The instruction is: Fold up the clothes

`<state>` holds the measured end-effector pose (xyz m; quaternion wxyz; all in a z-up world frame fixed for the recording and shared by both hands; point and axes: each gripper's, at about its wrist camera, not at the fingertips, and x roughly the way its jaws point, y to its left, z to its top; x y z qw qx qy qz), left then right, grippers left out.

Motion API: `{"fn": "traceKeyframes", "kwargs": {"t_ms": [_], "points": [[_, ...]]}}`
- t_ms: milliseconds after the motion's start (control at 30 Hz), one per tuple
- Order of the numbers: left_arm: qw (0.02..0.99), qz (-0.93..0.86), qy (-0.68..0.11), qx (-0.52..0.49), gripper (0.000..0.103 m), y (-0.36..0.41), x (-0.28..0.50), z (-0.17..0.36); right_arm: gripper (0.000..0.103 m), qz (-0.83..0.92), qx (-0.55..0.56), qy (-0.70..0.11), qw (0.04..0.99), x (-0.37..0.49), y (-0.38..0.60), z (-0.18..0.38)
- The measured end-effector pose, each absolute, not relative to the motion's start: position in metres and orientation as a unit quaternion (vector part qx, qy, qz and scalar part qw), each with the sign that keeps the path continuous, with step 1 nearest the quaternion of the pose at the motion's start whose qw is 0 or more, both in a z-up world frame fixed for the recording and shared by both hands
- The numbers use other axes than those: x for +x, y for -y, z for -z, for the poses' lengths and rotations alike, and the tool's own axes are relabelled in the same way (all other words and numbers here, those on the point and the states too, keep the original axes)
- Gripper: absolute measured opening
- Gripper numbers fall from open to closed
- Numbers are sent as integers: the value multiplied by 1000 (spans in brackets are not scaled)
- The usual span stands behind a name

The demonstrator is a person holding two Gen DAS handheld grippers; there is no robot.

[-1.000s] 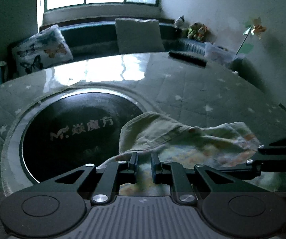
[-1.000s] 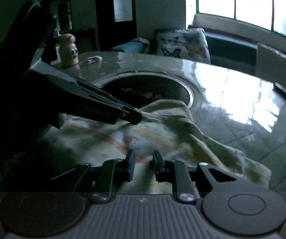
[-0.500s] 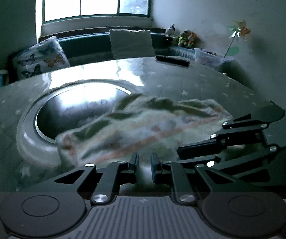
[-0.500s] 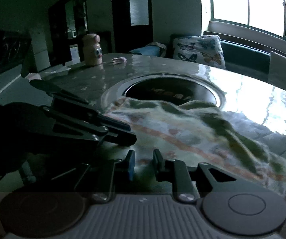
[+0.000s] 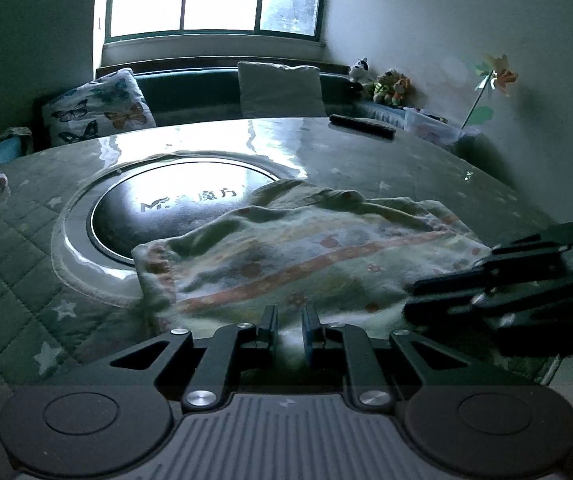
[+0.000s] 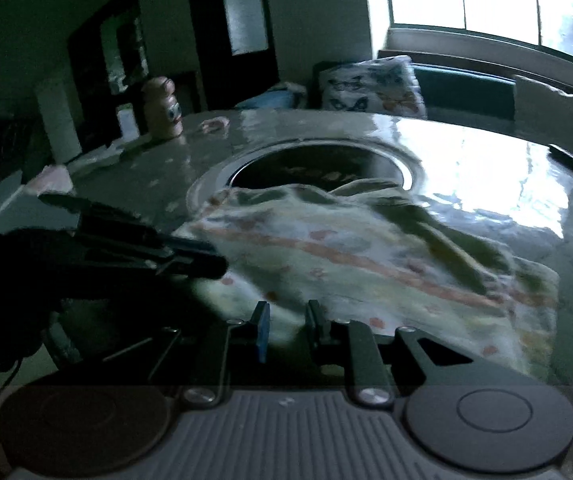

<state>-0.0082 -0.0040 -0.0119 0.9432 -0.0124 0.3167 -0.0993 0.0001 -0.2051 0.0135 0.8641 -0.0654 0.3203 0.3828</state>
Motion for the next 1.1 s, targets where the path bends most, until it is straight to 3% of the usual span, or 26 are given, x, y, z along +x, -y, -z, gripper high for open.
{"fn": "traceKeyframes", "kwargs": {"t_ms": [333,433,1100], "points": [[944,96,-316,-15,16,1,-11,12,18,-289,-50,-340,894,12,253,-2],[944,95,-317,-17,16,-1,-12,12,8,-261,-43,-344,901,15,270,-2],[942,51,-328,-47,16,-33,-5,9,13,-251,-34,-330,909,54,263,-6]]}}
